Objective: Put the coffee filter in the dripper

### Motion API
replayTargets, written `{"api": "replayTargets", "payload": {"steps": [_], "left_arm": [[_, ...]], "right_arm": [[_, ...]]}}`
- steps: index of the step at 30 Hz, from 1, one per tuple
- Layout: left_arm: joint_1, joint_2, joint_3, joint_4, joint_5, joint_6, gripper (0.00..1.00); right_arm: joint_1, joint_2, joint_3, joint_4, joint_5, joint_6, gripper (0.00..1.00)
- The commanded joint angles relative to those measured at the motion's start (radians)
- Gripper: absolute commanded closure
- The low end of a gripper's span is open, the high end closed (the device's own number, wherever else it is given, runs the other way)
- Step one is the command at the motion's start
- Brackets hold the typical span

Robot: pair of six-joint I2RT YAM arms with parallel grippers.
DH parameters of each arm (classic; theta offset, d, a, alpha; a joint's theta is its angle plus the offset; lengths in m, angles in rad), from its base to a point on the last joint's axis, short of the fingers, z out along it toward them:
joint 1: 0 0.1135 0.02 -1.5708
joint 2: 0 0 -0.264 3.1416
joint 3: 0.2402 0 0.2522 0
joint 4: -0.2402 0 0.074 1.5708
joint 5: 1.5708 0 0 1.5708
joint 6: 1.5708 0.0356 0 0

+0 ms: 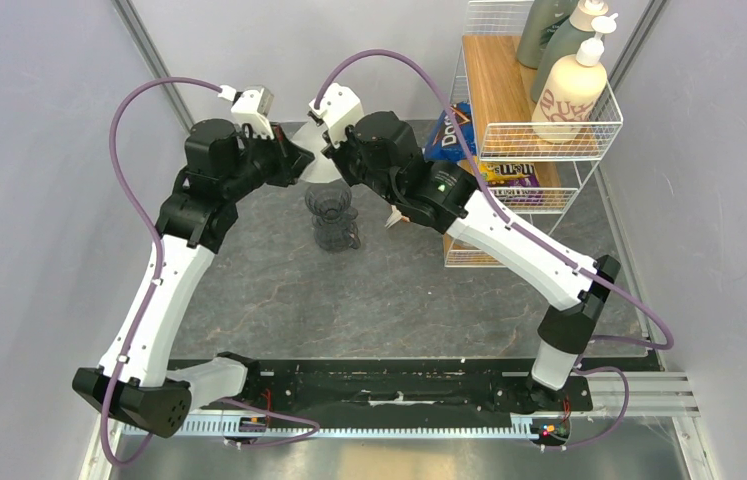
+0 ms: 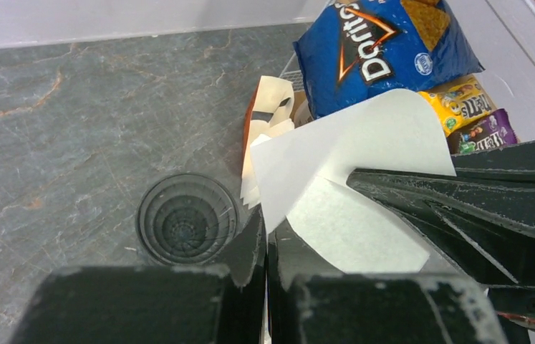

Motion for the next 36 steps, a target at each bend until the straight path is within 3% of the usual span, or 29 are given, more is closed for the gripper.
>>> {"api": "replayTargets", "payload": {"steps": [1, 3, 5, 8, 13, 21, 29, 36], "left_arm": [[-0.003, -0.038, -0.016, 0.042, -0.053, -0.035, 0.98], [0.007, -0.045, -0.019, 0.047, -0.074, -0.098, 0.98], [0.012, -0.049, -0.024, 0.058, -0.083, -0.148, 0.98], [0.020, -0.056, -0.042, 0.099, -0.073, -0.192, 0.98], [0.020, -0.042, -0.044, 0.119, -0.088, -0.282, 0.98], [0.020, -0.042, -0.080, 0.206, -0.088, -0.473, 0.98], [0.020, -0.045, -0.114, 0.287, -0.087, -0.544, 0.98], [0.025, -0.038, -0.134, 0.297, -0.089, -0.645, 0.98]], "right_arm": [[0.004, 0.011, 0.053, 0.026, 0.036, 0.041, 0.86], [-0.007, 0.005, 0.045, 0.034, 0.057, 0.084, 0.58], [-0.037, -0.005, 0.045, 0.026, 0.037, 0.171, 0.40], [-0.100, -0.026, 0.045, -0.003, -0.081, 0.316, 0.27], [-0.122, -0.066, -0.013, 0.005, -0.166, 0.345, 0.15], [-0.122, -0.068, -0.044, 0.069, -0.157, 0.351, 0.20], [-0.122, -0.054, -0.036, 0.070, -0.150, 0.386, 0.27], [-0.122, -0.037, -0.025, 0.076, -0.111, 0.397, 0.26]]}}
